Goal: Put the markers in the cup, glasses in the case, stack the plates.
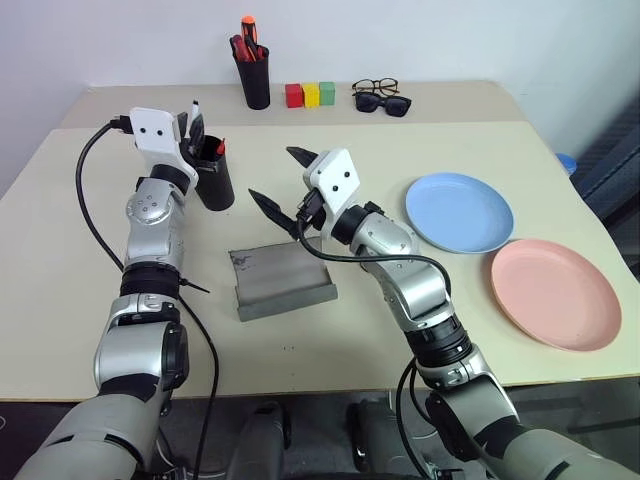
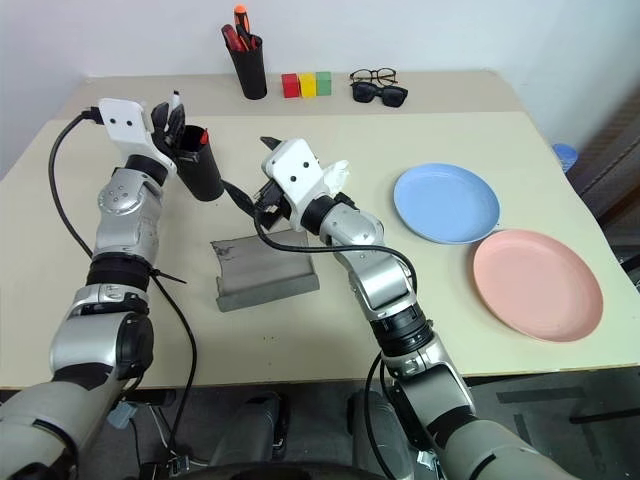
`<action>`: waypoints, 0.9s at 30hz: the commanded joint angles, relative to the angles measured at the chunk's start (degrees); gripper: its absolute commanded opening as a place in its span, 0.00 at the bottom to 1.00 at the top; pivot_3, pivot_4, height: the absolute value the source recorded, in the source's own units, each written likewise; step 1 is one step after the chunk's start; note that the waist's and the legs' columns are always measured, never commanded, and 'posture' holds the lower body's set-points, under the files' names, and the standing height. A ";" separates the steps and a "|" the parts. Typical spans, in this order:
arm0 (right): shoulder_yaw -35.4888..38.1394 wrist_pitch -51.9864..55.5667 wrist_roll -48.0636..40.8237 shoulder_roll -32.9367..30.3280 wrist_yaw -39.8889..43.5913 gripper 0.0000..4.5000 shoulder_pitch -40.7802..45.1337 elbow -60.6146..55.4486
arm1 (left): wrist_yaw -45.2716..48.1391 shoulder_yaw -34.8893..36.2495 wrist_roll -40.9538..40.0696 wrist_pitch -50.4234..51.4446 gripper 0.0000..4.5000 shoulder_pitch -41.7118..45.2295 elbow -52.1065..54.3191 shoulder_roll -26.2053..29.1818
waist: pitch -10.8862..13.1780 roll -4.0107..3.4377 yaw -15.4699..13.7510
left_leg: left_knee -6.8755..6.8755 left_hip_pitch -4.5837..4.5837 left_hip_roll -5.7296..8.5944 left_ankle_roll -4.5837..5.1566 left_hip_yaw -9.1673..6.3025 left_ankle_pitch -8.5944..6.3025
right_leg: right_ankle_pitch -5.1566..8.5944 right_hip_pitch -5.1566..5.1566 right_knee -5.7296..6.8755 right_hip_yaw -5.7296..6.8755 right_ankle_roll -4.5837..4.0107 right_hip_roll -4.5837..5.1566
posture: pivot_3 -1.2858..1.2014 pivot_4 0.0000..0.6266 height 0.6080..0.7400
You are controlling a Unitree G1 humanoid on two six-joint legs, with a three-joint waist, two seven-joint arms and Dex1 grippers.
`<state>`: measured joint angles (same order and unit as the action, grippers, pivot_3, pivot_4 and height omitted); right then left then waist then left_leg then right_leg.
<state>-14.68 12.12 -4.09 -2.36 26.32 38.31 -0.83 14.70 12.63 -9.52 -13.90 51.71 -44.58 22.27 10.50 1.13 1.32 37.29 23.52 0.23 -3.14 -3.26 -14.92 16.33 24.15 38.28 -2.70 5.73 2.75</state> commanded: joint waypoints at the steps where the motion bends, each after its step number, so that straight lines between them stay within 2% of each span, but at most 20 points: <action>1: 0.35 -0.08 -0.50 -0.12 0.46 1.00 0.27 -2.74 | -0.02 1.58 -1.58 -1.00 0.79 -0.33 5.06 0.26 | 0.00 0.00 -0.01 | 0.00 0.00 0.00 0.00 0.00 0.00 | 0.00 0.00 0.00 0.00 0.00 0.00 | 0.52 0.24 1.00; 5: 1.52 1.03 -1.47 -3.00 2.60 1.00 -0.77 -4.78 | 2.84 3.26 -6.96 3.89 0.79 -2.69 15.27 1.07 | 0.00 0.00 -0.07 | 0.00 0.00 -0.01 0.00 -0.01 0.00 | 0.00 0.00 0.01 -0.01 0.00 0.01 | 0.52 0.24 1.00; 7: 3.00 1.90 -2.33 -6.16 4.39 1.00 -1.91 -6.28 | 10.52 2.22 -13.28 13.46 0.79 -6.59 25.51 3.41 | 0.00 0.00 -0.02 | 0.00 0.00 -0.01 0.00 -0.01 0.00 | 0.00 -0.01 0.01 -0.01 0.00 0.01 | 0.52 0.24 1.00; 10: 5.70 3.30 -3.25 -11.31 6.35 1.00 -3.82 -8.03 | 23.53 -1.88 -22.35 30.48 0.97 -16.53 42.21 11.38 | 0.00 -0.01 0.76 | -0.01 -0.01 -0.02 0.00 -0.01 0.00 | 0.00 -0.04 0.00 -0.04 0.00 0.01 | 0.52 0.24 1.00; 11: 6.31 3.65 -3.54 -12.66 6.86 1.00 -4.39 -8.56 | 26.48 -3.24 -23.99 34.85 0.99 -19.36 46.23 14.20 | 0.00 -0.02 1.09 | -0.02 -0.01 -0.04 0.00 -0.01 0.00 | 0.00 -0.04 0.00 -0.04 0.00 0.00 | 0.52 0.24 1.00; 14: 7.90 5.04 -4.68 -16.71 8.82 1.00 -6.43 -10.58 | 33.48 -9.12 -23.83 43.63 0.99 -26.13 54.54 22.66 | 0.02 -0.05 1.23 | -0.06 -0.06 -0.07 0.00 -0.04 0.00 | 0.01 -0.10 0.00 -0.05 -0.01 -0.01 | 0.52 0.24 1.00; 16: 8.76 5.98 -5.22 -19.14 10.03 1.00 -7.86 -11.98 | 37.41 -12.71 -23.76 46.94 0.99 -29.09 58.45 25.82 | 0.05 -0.09 1.25 | -0.07 -0.09 -0.08 0.01 -0.05 -0.01 | 0.02 -0.12 0.01 -0.05 -0.02 -0.08 | 0.52 0.24 1.00; 21: 9.55 7.47 -5.49 -22.39 11.04 1.00 -10.27 -14.44 | 42.34 -20.61 -19.69 49.58 0.99 -30.52 60.61 27.72 | 0.05 -0.09 1.13 | -0.04 -0.18 -0.08 0.01 -0.03 -0.01 | 0.02 -0.27 0.00 -0.04 -0.03 -0.10 | 0.52 0.24 1.00; 26: 9.25 8.46 -4.80 -22.66 9.93 1.00 -11.21 -16.05 | 45.97 -27.52 -12.94 48.32 0.99 -28.64 57.29 28.22 | 0.05 -0.10 1.13 | -0.05 -0.18 -0.08 0.02 -0.02 -0.01 | 0.02 -0.27 -0.05 -0.03 -0.03 -0.11 | 0.52 0.24 1.00; 27: 9.15 8.65 -4.76 -22.55 9.68 1.00 -11.30 -16.34 | 46.42 -27.97 -12.19 48.02 0.88 -28.13 56.56 27.91 | 0.05 -0.09 1.12 | -0.05 -0.18 -0.08 0.03 -0.01 -0.01 | 0.02 -0.28 -0.05 -0.03 -0.03 -0.11 | 0.52 0.24 1.00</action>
<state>-6.20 20.92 -8.72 -24.82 36.74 26.98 -14.13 60.02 -15.07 -23.47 35.39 22.21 12.44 49.95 10.55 1.04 2.44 37.25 23.35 0.15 -3.11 -3.27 -14.93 16.35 23.87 38.23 -2.73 5.70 2.63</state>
